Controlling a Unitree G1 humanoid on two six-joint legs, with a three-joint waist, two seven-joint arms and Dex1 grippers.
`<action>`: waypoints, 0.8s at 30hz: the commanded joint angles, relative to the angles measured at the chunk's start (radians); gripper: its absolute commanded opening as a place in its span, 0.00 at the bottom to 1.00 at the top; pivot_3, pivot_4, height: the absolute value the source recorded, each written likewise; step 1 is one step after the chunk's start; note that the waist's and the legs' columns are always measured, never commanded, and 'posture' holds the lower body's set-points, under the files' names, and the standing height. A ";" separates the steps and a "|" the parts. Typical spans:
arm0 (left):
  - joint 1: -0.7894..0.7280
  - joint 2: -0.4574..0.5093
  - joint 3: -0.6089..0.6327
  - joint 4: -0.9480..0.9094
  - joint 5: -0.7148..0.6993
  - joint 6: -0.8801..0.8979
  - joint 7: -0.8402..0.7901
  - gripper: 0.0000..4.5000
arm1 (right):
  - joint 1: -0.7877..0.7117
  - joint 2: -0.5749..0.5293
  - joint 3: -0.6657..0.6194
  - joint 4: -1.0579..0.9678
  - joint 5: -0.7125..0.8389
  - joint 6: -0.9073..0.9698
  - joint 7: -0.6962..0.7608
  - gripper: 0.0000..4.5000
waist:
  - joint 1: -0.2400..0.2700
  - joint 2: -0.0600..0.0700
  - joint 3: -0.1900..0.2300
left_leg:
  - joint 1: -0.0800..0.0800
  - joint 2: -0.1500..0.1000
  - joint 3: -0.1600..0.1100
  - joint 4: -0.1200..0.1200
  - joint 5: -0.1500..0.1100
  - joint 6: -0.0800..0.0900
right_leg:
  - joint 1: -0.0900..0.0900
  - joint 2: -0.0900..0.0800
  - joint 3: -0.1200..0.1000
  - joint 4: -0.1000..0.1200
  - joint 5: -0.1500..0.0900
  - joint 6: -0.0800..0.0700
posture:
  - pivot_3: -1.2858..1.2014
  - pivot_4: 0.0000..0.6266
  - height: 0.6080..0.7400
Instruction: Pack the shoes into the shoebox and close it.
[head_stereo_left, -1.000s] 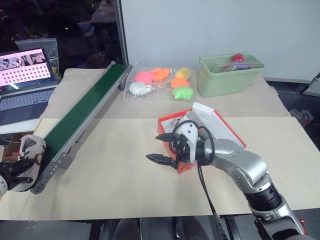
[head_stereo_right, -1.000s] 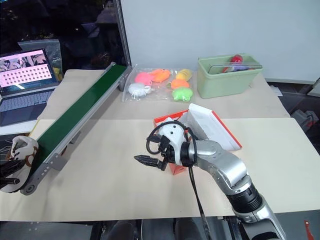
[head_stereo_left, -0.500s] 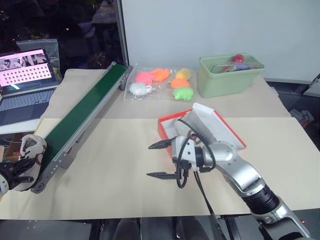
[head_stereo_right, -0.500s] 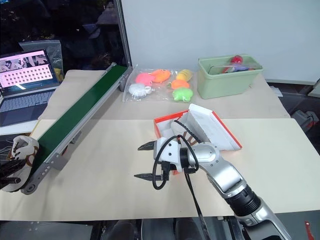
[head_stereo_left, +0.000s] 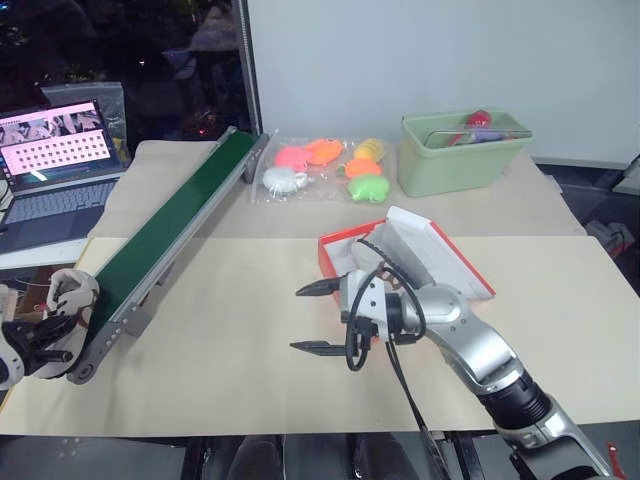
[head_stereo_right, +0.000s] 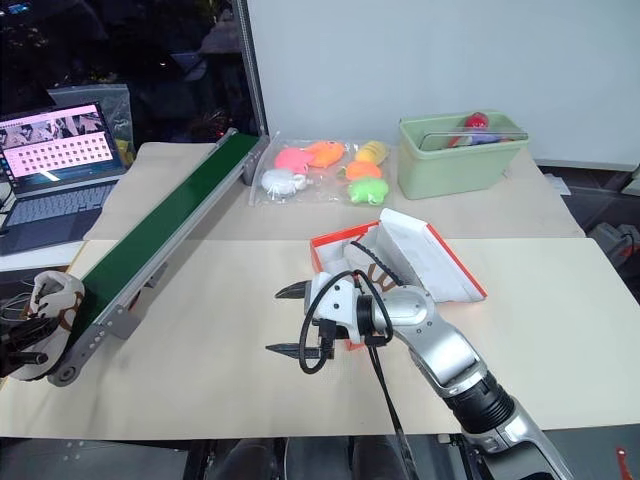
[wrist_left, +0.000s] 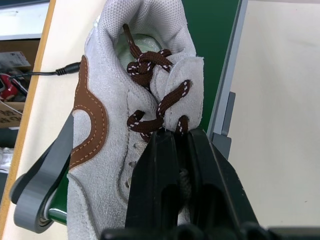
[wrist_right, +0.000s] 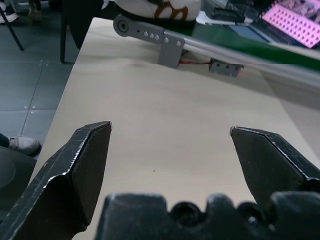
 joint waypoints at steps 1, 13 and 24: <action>-0.007 -0.004 -0.037 0.046 0.072 -0.045 0.066 0.01 | -0.009 0.013 -0.032 -0.028 0.017 0.015 -0.010 1.00 | 0.005 0.000 0.000 | 0.000 0.000 0.000 0.000 0.000 0.000 | 0.000 0.000 0.000 0.000 0.000 0.000 | 0.52 0.24 0.92; -0.444 0.033 -0.061 -0.025 0.138 -0.223 0.311 0.01 | -0.047 0.053 -0.059 0.040 0.005 0.041 -0.037 1.00 | 0.010 -0.024 0.001 | -0.007 0.005 -0.004 0.001 -0.001 -0.004 | -0.004 0.008 0.000 -0.002 0.001 -0.003 | 0.52 0.24 0.92; -0.549 -0.337 -0.307 -0.431 -0.191 0.044 0.373 0.01 | -0.163 0.226 -0.308 0.128 0.270 0.456 -0.222 1.00 | 0.010 -0.023 0.002 | -0.010 0.006 -0.006 0.006 -0.003 -0.007 | -0.004 0.009 0.000 0.001 0.002 -0.003 | 0.52 0.24 0.92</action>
